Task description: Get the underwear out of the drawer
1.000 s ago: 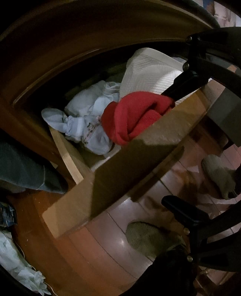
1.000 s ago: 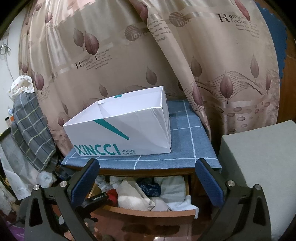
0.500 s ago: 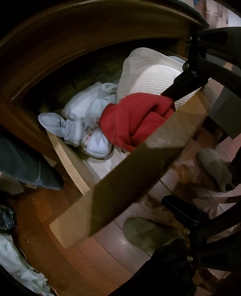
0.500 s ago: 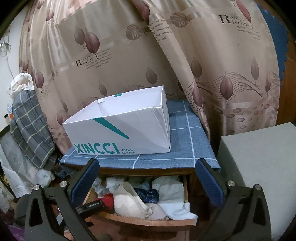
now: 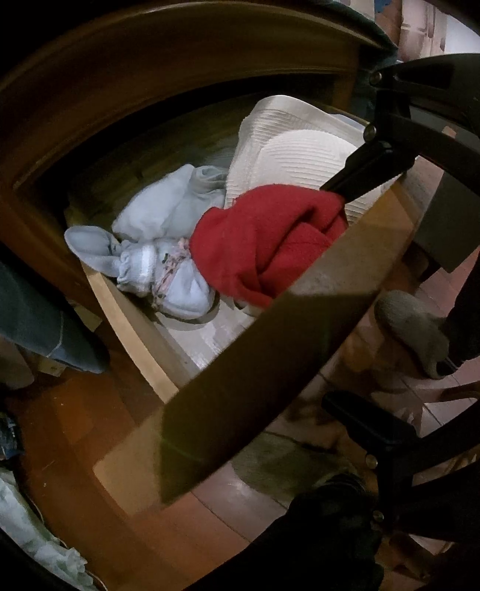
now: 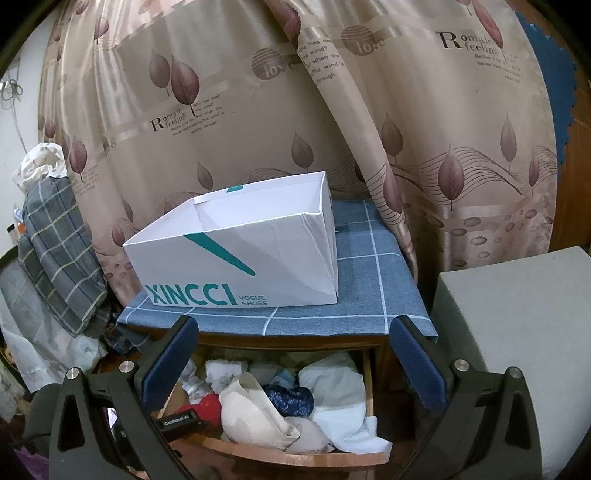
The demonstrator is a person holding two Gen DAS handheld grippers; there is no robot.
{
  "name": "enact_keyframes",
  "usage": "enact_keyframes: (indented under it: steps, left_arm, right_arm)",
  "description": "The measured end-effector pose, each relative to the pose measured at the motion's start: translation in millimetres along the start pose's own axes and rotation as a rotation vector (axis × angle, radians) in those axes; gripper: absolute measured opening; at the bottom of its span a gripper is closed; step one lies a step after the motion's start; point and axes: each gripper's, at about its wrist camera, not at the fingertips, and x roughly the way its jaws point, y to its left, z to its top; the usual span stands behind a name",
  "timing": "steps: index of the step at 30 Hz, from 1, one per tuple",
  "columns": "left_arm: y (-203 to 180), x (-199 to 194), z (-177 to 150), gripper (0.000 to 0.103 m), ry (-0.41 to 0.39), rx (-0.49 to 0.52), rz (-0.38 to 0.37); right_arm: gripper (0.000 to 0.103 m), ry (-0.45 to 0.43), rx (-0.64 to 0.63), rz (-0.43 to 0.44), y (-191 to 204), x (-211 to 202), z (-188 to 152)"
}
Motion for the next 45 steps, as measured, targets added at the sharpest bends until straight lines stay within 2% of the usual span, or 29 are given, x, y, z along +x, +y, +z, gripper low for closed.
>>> enact_keyframes:
  steps: [17, 25, 31, 35, 39, 45]
  left_arm:
    - [4.7, 1.1, 4.5, 0.103, 0.04, 0.008, -0.012]
    - [2.4, -7.7, -1.8, 0.103, 0.001, 0.063, -0.008]
    - [-16.5, -30.7, -7.0, 0.103, -0.089, 0.214, 0.056]
    - [-29.7, -63.8, -21.2, 0.103, -0.143, 0.376, 0.101]
    - [-48.2, -83.3, -29.0, 0.103, -0.136, 0.563, 0.163]
    - [-78.1, -104.8, -16.6, 0.103, -0.106, 0.736, 0.123]
  right_arm:
    - [0.103, -0.001, -0.003, 0.0, -0.3, -0.3, -0.3]
    - [0.103, -0.002, -0.004, 0.0, 0.5, -0.1, -0.5]
    - [0.103, -0.002, -0.002, -0.001, 1.0, -0.1, -0.7]
    - [0.103, -0.004, 0.007, 0.003, -3.9, -0.4, 1.5]
    - [0.103, -0.007, 0.017, 0.006, -7.6, 0.2, 2.8]
    - [0.103, -0.014, 0.025, 0.009, -10.0, -0.8, 2.2]
